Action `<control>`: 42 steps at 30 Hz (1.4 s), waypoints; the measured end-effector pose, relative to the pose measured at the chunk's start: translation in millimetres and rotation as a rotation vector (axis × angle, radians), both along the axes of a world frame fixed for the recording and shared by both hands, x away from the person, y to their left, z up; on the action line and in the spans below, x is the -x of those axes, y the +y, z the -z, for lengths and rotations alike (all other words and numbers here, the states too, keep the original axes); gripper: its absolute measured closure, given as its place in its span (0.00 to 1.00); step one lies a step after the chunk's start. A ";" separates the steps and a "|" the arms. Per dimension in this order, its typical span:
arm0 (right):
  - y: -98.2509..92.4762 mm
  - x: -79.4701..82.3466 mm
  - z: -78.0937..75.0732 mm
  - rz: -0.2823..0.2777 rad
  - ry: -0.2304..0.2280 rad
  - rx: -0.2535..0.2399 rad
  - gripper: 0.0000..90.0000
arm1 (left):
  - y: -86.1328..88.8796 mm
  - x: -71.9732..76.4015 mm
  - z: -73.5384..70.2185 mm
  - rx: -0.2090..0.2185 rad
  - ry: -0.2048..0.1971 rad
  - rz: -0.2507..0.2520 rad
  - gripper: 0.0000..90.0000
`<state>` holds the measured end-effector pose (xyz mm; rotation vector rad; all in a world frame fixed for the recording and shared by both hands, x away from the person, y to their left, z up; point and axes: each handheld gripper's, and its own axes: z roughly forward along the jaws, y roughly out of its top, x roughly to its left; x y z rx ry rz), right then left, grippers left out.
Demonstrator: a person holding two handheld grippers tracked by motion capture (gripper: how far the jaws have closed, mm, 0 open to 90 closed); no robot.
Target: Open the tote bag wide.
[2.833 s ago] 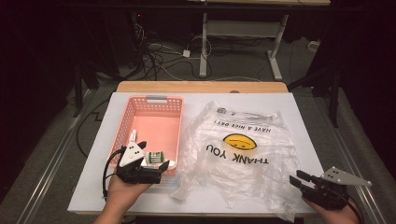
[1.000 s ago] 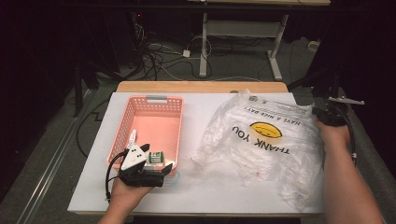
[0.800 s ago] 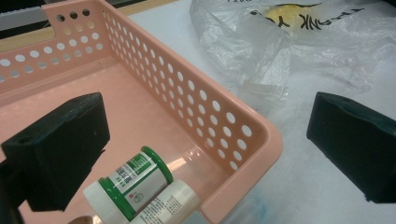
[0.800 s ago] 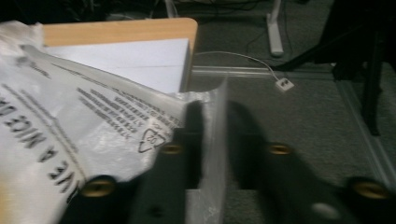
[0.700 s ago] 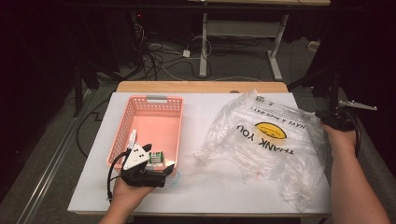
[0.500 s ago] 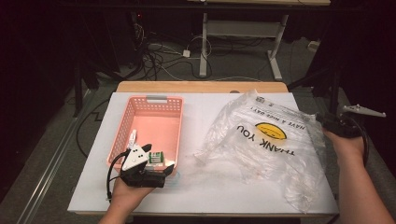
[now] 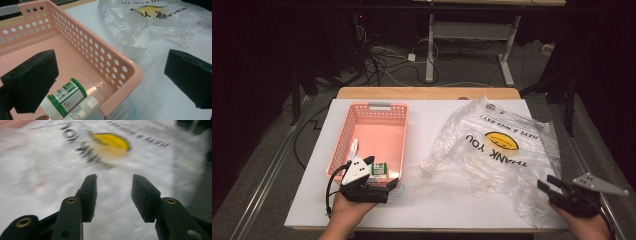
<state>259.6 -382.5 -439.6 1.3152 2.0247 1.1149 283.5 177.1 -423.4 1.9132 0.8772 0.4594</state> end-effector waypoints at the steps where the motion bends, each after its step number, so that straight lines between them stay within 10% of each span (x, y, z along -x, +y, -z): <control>1: 5.6 6.7 0.9 -0.013 0.001 0.004 0.56 | -0.3 -0.6 0.7 -0.003 0.002 0.001 0.00; 6: 16.1 16.3 9.1 -0.054 0.033 0.021 0.56 | -1.1 -2.7 2.8 -0.006 0.011 0.006 0.00; 10: 22.3 17.2 14.2 -0.102 0.053 0.054 1.00 | -0.5 -2.9 3.4 -0.012 0.009 0.005 0.00; 12: 25.1 19.6 8.1 -0.104 0.023 0.047 1.00 | 0.4 -3.2 3.4 -0.012 0.009 0.001 0.00; 13: 34.8 26.0 -9.2 -0.111 -0.065 0.021 1.00 | 0.8 -3.5 3.6 -0.011 0.009 -0.001 0.00; 17: 54.6 28.4 -15.6 -0.166 -0.089 0.028 1.00 | 0.5 -4.0 3.5 -0.011 0.010 -0.003 0.00; 23: 98.0 19.1 14.1 -0.294 0.030 0.103 1.00 | 2.1 -4.6 3.0 -0.003 0.005 -0.013 0.00; 33: 138.5 20.1 31.7 -0.412 0.098 0.137 0.99 | 3.5 -5.4 2.7 0.005 -0.004 -0.017 0.00; 38: 137.6 22.7 29.2 -0.417 0.090 0.116 0.88 | 4.4 -5.2 2.4 0.007 -0.007 -0.017 0.00; 42: 100.2 24.9 3.3 -0.312 -0.011 0.003 0.75 | 5.5 -4.4 1.8 0.010 -0.010 -0.018 0.00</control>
